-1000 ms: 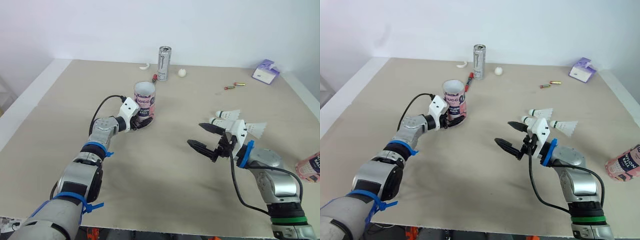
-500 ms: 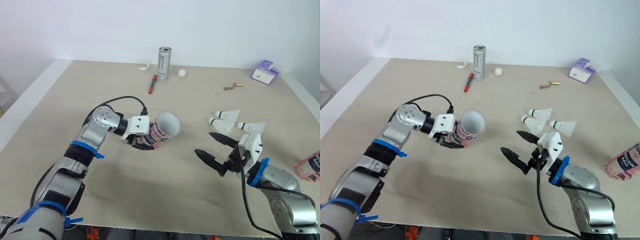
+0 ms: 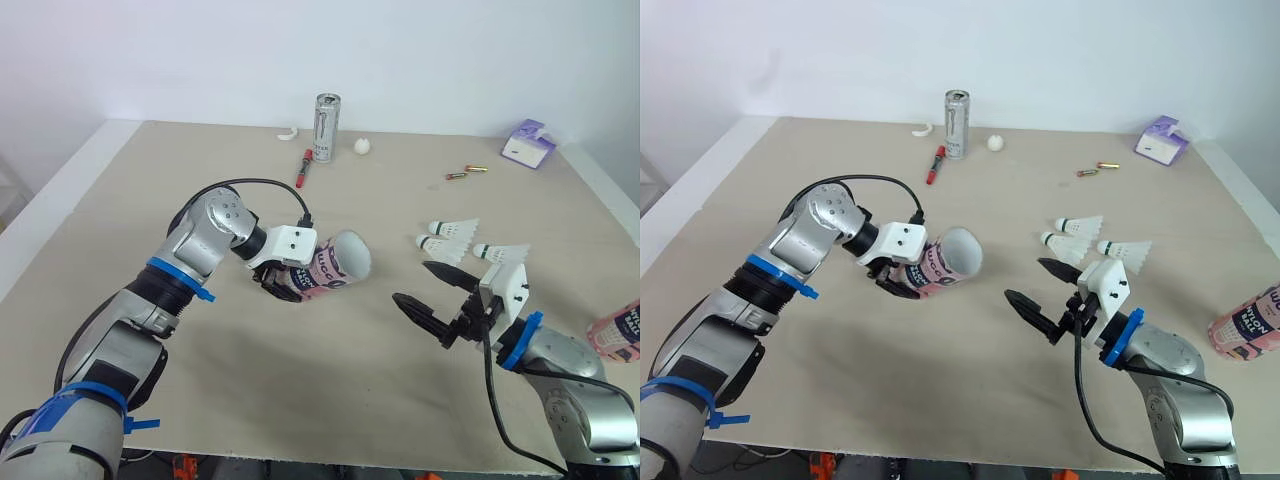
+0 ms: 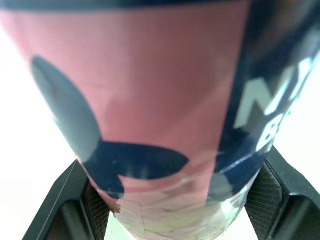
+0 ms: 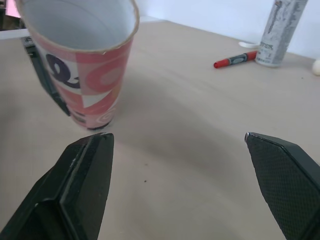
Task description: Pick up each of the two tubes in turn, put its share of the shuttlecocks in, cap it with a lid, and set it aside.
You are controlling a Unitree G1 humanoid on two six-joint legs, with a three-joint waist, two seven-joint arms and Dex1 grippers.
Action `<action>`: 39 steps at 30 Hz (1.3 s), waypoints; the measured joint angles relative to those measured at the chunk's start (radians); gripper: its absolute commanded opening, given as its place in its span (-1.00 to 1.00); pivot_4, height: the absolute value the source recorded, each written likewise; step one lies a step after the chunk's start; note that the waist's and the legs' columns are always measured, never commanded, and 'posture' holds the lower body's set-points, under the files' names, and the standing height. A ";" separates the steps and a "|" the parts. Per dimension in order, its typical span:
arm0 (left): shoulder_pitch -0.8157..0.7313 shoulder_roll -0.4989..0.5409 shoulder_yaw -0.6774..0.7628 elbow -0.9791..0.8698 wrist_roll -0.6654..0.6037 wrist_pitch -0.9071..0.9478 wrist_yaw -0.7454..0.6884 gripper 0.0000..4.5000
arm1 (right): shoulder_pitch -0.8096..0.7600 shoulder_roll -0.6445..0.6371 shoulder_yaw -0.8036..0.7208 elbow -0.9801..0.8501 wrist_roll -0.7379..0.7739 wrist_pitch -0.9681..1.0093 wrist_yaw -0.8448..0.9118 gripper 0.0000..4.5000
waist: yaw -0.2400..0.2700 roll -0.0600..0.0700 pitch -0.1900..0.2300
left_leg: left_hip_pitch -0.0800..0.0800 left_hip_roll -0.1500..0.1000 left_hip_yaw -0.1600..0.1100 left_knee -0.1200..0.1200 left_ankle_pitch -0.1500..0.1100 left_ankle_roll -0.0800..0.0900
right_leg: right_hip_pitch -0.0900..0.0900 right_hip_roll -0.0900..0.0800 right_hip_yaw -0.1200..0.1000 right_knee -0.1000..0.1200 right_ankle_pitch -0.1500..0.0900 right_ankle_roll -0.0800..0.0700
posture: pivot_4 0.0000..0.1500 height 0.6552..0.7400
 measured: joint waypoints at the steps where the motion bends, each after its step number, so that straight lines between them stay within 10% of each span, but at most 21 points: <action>1: -0.001 0.000 -0.003 -0.003 0.001 0.004 0.000 0.40 | 0.000 0.000 -0.004 0.004 0.001 0.006 -0.008 1.00 | 0.000 0.000 0.000 | 0.000 0.000 0.000 0.000 0.000 0.000 | 0.000 0.000 0.000 0.000 0.000 0.000 | 1.00 1.00; 31: -0.026 -0.024 -0.046 -0.044 0.019 0.082 0.012 0.40 | -0.334 0.037 -0.022 0.458 -0.083 0.151 -0.201 1.00 | -0.001 0.002 -0.001 | -0.002 -0.003 0.000 0.001 0.000 0.000 | 0.000 0.001 0.005 0.001 -0.001 0.002 | 1.00 1.00; 39: -0.026 -0.028 -0.046 -0.045 0.019 0.085 0.028 0.38 | -0.433 0.055 0.005 0.573 -0.122 0.152 -0.211 -0.14 | -0.002 0.002 -0.001 | -0.002 -0.003 0.000 0.001 0.000 0.001 | 0.000 0.001 0.006 0.001 0.000 0.002 | 1.00 1.00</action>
